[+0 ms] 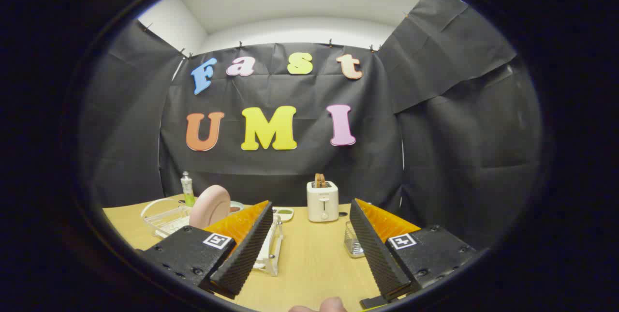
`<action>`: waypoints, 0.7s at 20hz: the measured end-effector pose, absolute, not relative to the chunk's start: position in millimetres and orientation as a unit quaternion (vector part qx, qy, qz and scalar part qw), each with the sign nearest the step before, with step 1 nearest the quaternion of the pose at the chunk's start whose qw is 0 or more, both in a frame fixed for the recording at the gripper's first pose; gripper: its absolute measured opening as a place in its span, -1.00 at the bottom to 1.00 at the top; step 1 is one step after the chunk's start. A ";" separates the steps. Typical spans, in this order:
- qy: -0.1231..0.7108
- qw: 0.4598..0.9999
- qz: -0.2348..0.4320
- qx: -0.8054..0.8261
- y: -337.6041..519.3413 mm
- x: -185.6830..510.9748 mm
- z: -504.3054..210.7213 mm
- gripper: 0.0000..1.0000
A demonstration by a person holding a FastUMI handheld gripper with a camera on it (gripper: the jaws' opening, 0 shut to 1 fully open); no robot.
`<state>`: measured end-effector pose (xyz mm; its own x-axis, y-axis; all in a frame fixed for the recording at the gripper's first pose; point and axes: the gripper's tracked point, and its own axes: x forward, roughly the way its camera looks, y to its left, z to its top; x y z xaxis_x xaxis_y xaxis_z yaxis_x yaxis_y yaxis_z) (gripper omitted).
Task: Take the plate from the dish rack, then take the spoon from the basket and place it into the plate.
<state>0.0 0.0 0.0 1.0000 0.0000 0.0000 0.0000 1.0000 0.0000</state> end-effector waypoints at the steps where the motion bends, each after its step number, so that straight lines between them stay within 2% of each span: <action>1: -0.002 1.000 0.004 0.003 3.6 -1.3 2.9 1.00; 8: -0.006 1.000 -0.001 -0.004 -6.4 -6.4 20.8 1.00; 14: -0.002 1.000 0.025 0.004 9.2 -8.8 27.9 1.00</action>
<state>-8.8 9.2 27.9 0.9988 0.0493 0.0045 -0.0493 0.9987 0.0087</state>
